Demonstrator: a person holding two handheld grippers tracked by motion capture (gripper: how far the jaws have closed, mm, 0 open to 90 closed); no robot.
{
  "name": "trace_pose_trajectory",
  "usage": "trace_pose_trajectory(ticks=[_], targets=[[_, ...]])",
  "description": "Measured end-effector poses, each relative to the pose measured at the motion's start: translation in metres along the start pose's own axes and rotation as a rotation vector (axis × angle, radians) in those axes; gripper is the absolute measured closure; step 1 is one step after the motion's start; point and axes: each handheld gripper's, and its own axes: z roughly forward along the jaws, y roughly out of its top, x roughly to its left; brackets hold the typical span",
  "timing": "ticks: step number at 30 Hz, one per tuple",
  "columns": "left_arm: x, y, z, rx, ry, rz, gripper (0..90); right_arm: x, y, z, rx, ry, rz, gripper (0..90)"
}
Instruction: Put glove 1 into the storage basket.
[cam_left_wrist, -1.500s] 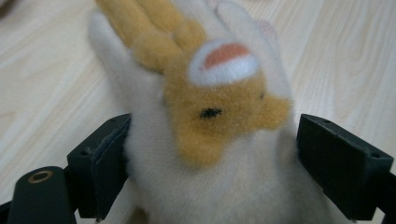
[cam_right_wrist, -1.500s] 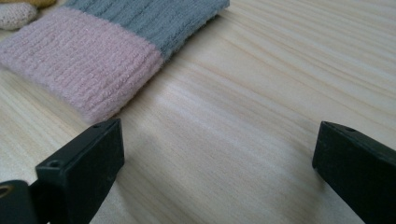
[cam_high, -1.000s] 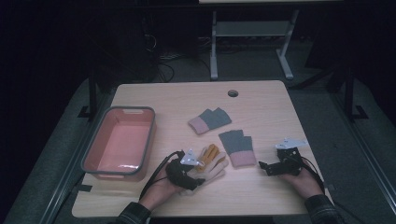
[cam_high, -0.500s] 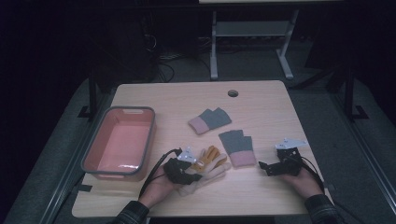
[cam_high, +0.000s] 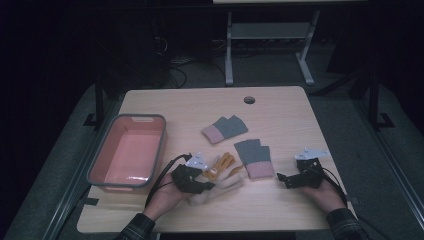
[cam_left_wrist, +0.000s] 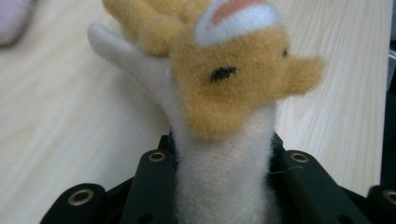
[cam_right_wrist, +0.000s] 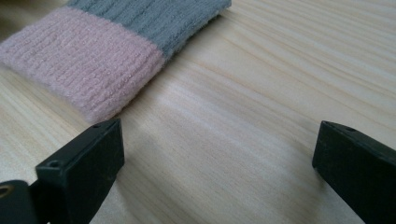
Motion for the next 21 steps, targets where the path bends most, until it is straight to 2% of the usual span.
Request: trace_pose_trajectory(ticks=[4, 5, 7, 10, 21], targets=[[0.003, 0.006, -0.010, -0.012, -0.001, -0.016, 67.2, 0.000, 0.000, 0.000, -0.001, 0.000, -0.002, 1.7], [0.004, 0.007, -0.013, -0.008, 0.000, -0.007, 67.2, 0.000, 0.000, 0.000, 0.000, 0.000, -0.002, 1.7], [0.006, 0.010, -0.017, -0.022, 0.001, -0.028, 67.2, 0.000, 0.000, 0.000, 0.000, 0.000, -0.002, 1.8], [0.011, 0.013, -0.025, -0.025, 0.005, -0.036, 67.1, 0.000, 0.000, 0.000, 0.000, 0.000, -0.003, 1.7], [0.024, 0.017, -0.047, -0.031, 0.023, -0.081, 67.0, 0.000, 0.000, 0.000, -0.001, 0.000, -0.003, 1.7]])
